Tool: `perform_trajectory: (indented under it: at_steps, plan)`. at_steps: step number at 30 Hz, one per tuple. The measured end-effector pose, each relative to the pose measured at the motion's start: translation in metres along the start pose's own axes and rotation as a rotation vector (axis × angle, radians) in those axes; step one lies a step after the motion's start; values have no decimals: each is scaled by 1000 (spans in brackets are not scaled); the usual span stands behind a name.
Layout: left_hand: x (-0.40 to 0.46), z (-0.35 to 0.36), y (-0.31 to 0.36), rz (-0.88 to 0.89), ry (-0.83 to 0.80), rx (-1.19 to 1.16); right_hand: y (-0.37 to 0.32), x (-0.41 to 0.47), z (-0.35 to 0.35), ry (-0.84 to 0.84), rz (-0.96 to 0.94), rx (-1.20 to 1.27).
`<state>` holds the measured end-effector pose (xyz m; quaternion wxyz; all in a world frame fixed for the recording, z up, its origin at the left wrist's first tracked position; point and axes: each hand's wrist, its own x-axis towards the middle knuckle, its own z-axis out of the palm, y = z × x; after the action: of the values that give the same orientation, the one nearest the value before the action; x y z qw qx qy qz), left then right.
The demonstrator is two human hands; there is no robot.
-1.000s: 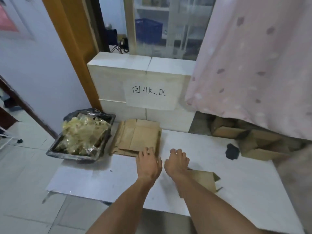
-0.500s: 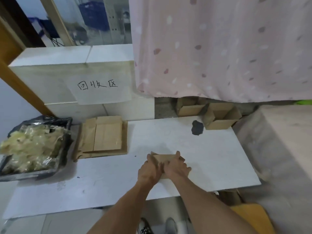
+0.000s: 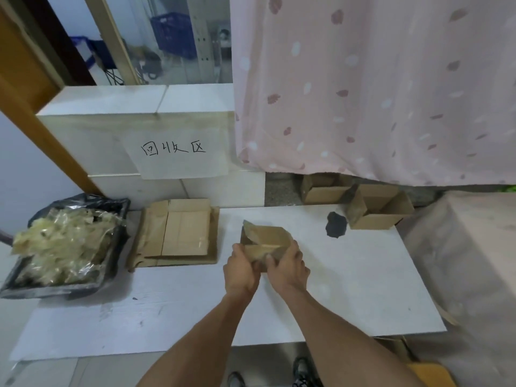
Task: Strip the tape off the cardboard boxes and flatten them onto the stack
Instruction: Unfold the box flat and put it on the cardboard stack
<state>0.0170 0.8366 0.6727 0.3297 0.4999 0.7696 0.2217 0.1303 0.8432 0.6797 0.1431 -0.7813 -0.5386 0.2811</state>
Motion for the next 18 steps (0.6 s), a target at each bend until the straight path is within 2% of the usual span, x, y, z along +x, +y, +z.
perform_trajectory:
  at_steps: [3,7,10,15,18]
  plan:
    - [4,5,2,1,30,185,7,11,-3,-27,1,-80]
    - [-2,17,-4,-141,-93,417,23,19,1,-181,80,-259]
    - [-5,20,-14,-229,-108,423,34,22,8,-204,125,-209]
    - [-2,25,-16,-317,84,287,38,31,12,-243,80,-130]
    - [1,33,-13,-283,126,327,32,37,12,-253,51,-122]
